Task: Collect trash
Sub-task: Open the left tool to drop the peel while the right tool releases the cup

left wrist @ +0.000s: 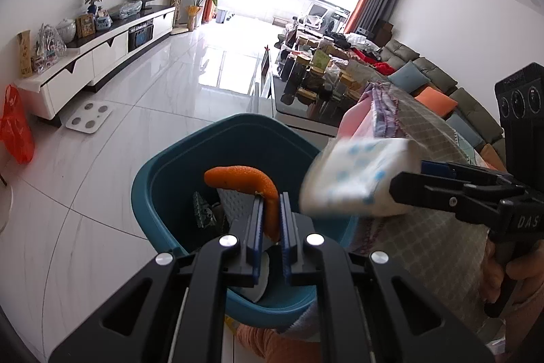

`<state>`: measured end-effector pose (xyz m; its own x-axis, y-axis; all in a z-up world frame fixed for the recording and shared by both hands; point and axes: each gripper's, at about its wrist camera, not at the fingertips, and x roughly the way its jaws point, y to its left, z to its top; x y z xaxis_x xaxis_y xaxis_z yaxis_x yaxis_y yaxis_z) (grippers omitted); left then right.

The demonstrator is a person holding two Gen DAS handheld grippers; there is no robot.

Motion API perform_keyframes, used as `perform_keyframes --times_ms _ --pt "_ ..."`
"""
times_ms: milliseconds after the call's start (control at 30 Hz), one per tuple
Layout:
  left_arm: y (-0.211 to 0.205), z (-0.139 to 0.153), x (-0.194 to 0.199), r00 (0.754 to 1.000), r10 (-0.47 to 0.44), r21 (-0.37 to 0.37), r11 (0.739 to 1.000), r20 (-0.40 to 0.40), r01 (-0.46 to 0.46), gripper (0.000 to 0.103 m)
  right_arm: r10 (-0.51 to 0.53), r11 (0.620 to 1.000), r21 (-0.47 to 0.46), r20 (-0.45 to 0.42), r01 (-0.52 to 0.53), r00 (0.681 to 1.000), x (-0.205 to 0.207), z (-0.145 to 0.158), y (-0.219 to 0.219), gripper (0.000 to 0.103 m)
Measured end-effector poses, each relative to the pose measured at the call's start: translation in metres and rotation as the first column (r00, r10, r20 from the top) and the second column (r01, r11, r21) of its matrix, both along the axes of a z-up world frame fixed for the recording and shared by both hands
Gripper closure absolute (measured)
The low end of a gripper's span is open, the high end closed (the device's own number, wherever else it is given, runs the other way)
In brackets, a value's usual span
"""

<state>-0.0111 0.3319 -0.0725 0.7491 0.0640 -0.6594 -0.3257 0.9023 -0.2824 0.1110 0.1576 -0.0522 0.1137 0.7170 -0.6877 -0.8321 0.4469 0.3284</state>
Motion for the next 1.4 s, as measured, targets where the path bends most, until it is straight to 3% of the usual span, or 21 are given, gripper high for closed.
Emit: perform_keyframes --times_ms 400,467,700,767,833,1033,1400 --pt "0.012 -0.021 0.016 0.999 0.016 -0.039 0.999 -0.048 -0.017 0.091 -0.012 0.999 -0.032 -0.029 0.011 0.999 0.011 -0.009 0.024 0.041" --pt "0.014 -0.025 0.018 0.998 0.028 -0.047 0.998 -0.059 -0.031 0.087 -0.016 0.999 -0.032 -0.044 0.014 0.999 0.013 -0.010 0.025 0.040" --pt "0.021 -0.037 0.017 0.996 0.052 -0.073 0.996 -0.074 -0.057 0.084 -0.038 0.999 -0.002 -0.076 0.038 0.996 0.017 -0.011 0.015 0.038" --pt "0.020 -0.034 0.013 0.997 0.049 -0.071 0.996 -0.056 -0.053 0.082 -0.043 0.999 0.007 -0.074 0.043 0.996 0.017 -0.010 0.010 0.038" --pt "0.015 -0.029 0.009 0.998 0.047 -0.060 0.997 -0.039 -0.049 0.072 -0.044 0.999 0.014 -0.068 0.045 0.997 0.015 -0.008 0.005 0.037" --pt "-0.004 -0.004 -0.003 0.999 0.005 -0.008 1.000 0.040 -0.005 0.067 -0.060 0.997 0.038 -0.034 0.061 0.998 0.005 0.002 -0.022 0.035" --pt "-0.082 0.038 0.002 0.969 -0.198 0.079 0.979 0.149 0.188 0.059 -0.173 0.977 0.128 0.022 0.169 0.985 -0.008 0.027 -0.104 0.034"
